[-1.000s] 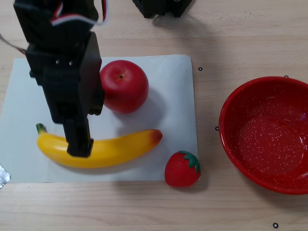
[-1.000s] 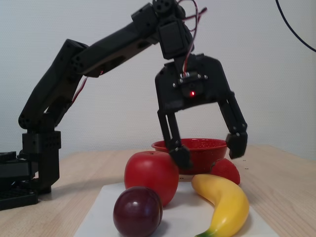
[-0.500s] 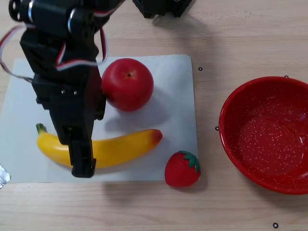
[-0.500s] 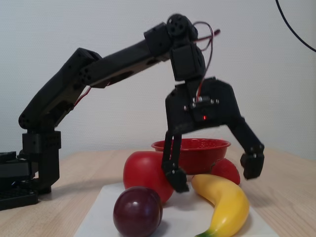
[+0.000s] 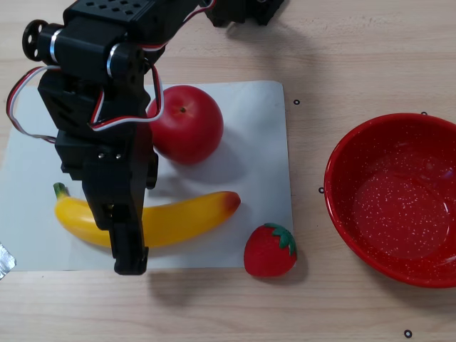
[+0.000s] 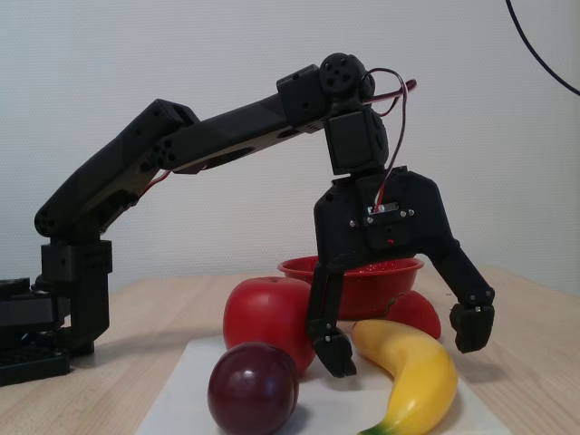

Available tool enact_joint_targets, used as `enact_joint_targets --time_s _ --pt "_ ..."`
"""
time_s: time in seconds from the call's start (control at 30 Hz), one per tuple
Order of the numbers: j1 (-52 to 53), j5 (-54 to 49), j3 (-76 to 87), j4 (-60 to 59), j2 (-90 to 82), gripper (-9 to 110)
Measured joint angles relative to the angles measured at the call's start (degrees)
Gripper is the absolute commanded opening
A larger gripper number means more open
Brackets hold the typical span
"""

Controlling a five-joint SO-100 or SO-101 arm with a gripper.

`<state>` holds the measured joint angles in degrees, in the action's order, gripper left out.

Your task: Grasp the banana and put it in the red bowl.

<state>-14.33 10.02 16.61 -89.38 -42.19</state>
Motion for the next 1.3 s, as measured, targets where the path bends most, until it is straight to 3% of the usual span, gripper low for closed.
enact_joint_targets --time_s 1.07,1.3 --pt "2.02 0.0 -2.81 0.79 3.96 39" --pt "1.85 0.0 -2.81 0.79 4.04 29"
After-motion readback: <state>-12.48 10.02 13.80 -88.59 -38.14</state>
